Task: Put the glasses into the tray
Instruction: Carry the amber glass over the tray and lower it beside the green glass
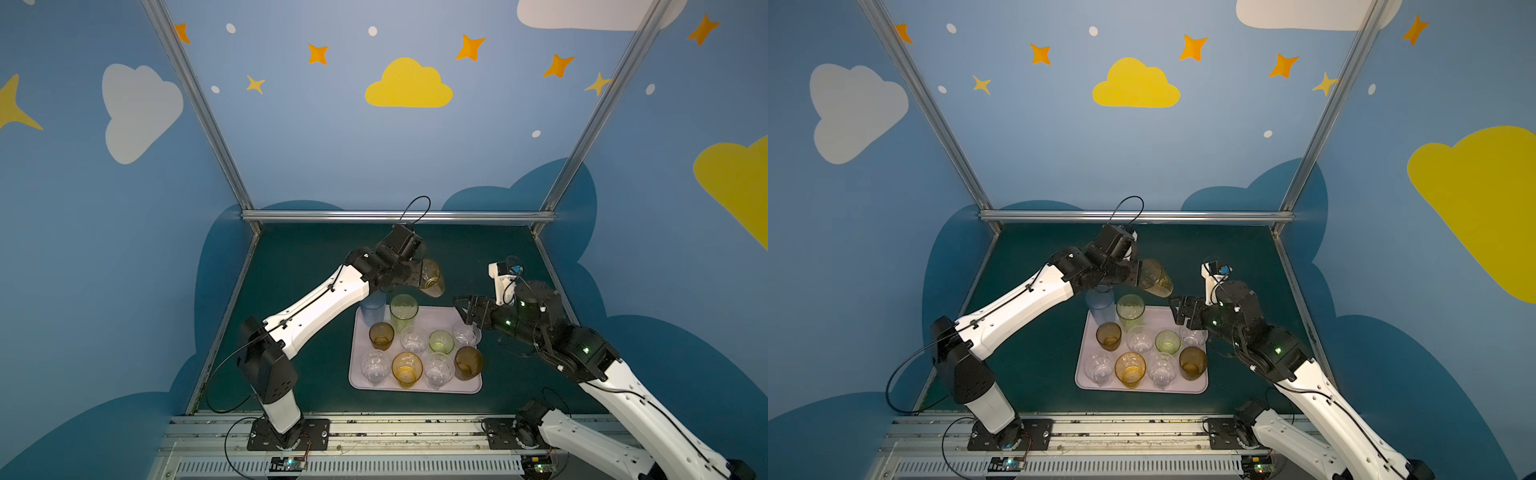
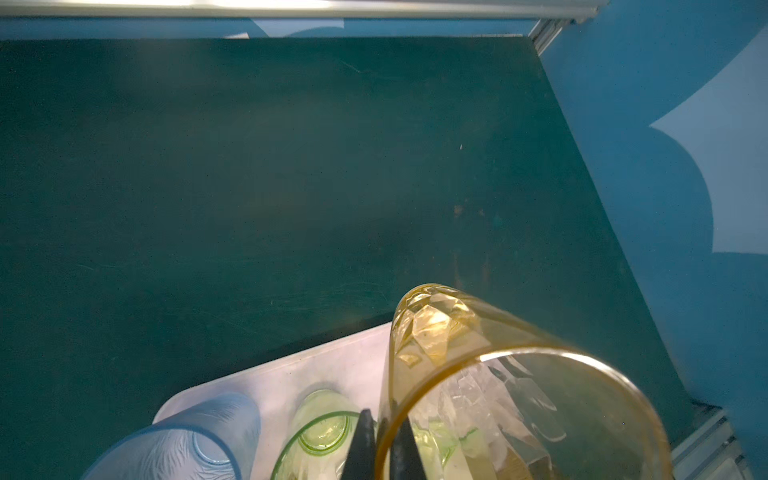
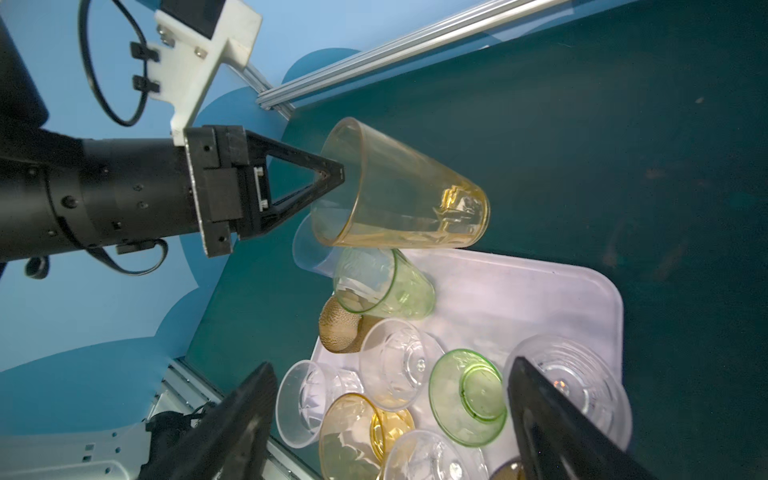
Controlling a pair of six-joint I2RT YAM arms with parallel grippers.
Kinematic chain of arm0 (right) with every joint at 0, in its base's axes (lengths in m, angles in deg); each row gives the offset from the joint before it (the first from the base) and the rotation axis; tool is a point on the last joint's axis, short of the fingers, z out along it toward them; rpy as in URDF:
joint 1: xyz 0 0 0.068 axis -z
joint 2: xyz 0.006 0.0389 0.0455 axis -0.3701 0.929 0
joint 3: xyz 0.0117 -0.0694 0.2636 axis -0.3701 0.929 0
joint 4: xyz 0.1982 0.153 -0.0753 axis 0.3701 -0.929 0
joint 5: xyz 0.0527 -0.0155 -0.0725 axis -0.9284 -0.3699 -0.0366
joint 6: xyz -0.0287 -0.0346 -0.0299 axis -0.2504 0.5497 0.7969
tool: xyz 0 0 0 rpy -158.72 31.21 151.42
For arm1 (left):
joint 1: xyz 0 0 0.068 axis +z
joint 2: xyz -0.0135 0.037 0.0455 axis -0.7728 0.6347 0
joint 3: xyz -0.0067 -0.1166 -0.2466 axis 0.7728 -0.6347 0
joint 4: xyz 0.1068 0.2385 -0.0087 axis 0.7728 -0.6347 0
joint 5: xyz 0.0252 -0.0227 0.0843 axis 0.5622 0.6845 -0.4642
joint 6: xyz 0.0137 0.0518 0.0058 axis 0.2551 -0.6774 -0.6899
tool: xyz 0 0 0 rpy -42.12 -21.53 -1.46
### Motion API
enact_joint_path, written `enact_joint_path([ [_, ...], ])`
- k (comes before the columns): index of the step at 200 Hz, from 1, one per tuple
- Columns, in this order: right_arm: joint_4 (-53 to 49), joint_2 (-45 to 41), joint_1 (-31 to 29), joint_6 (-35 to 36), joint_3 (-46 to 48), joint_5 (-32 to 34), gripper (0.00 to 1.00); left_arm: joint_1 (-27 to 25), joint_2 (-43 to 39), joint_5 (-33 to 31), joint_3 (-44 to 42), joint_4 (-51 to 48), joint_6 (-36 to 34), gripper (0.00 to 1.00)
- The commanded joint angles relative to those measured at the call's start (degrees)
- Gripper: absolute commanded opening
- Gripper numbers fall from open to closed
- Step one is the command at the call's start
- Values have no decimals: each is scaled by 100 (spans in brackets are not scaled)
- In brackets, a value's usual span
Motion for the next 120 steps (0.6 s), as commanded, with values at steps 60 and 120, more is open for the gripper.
enact_joint_path([
  [60, -310, -741, 952, -359, 1037, -599, 87, -266, 213, -280, -27, -107, -82, 4],
  [120, -357, -912, 1483, -404, 1409, -661, 87, -322, 596, -262, 119, -242, -86, 4],
])
